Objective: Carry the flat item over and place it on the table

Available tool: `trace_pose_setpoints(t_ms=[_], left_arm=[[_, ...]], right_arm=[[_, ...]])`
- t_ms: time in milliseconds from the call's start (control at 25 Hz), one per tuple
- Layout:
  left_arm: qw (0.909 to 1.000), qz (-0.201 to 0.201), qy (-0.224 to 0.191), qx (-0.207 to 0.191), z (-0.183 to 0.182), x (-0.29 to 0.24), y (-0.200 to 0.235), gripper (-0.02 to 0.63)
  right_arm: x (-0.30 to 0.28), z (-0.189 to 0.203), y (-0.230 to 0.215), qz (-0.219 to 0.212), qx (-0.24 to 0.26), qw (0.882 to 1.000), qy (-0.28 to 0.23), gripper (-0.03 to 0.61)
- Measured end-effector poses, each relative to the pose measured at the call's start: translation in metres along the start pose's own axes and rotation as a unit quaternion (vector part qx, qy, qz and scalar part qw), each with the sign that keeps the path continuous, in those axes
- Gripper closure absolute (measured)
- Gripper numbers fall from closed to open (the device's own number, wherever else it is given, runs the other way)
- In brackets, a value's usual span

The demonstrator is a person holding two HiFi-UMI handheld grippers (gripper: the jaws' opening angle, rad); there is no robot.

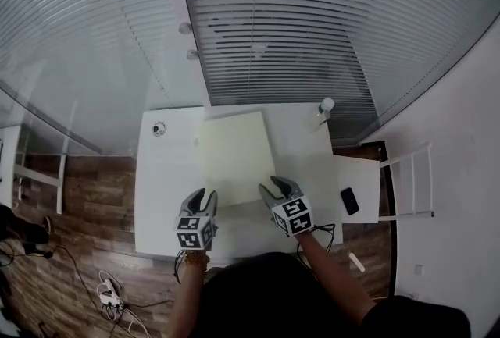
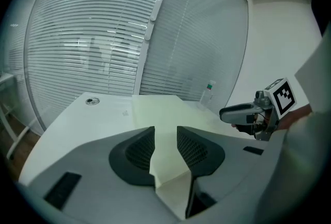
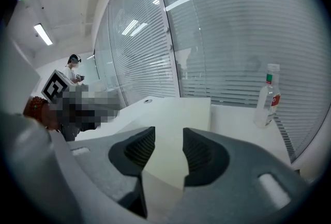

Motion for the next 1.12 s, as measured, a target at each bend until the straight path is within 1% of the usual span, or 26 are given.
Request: trace_pose_setpoints(t_ms=[120, 200, 320, 440, 520, 640, 760, 800, 960, 1120], left_arm=[[0.9998, -0.009, -0.006, -0.015, -0.001, 0.010, -0.005, 0.482], [0.9995, -0.014, -0.015, -0.025, -0.003, 0.016, -0.008, 0.495], [0.9992, -0.016, -0.019, -0.032, -0.002, 0.024, -0.010, 0.511], [0.9989, -0.015, -0.018, -0.040, 0.002, 0.032, -0.011, 0.539], [0.9985, -0.019, -0.026, -0.044, -0.002, 0.040, -0.011, 0.547], [0.9984, -0.019, -0.034, -0.042, 0.002, 0.049, -0.009, 0.569], [0.9984, -0.014, -0.036, -0.041, 0.013, 0.055, -0.007, 0.580], [0.9984, -0.012, -0.037, -0.041, 0.015, 0.058, -0.007, 0.583], [0.9986, -0.004, -0.037, -0.037, 0.019, 0.069, -0.010, 0.590], [0.9982, 0.006, -0.038, -0.045, 0.022, 0.085, -0.017, 0.594]], right_arm=[[0.009, -0.003, 0.008, 0.011, 0.018, 1.000, -0.010, 0.437], [0.015, -0.004, 0.014, 0.015, 0.022, 1.000, -0.016, 0.463], [0.020, -0.002, 0.022, 0.018, 0.026, 0.999, -0.020, 0.468], [0.024, -0.002, 0.029, 0.023, 0.031, 0.999, -0.024, 0.503], [0.027, -0.002, 0.034, 0.024, 0.033, 0.999, -0.026, 0.512], [0.029, -0.003, 0.043, 0.023, 0.042, 0.998, -0.028, 0.565], [0.031, -0.002, 0.053, 0.021, 0.047, 0.998, -0.030, 0.569], [0.032, -0.001, 0.056, 0.020, 0.048, 0.998, -0.031, 0.578], [0.040, 0.002, 0.070, 0.021, 0.048, 0.998, -0.030, 0.580], [0.050, 0.007, 0.082, 0.024, 0.060, 0.997, -0.030, 0.580]])
Point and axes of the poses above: the fingertips, and each gripper's own axes: x backward along the fingers, y to its left, z out of its underside, the point moved 6 cm from there along x, backward along the fingers, and after that the axes turned 11 degrees about -z, right-handed, at the moved point
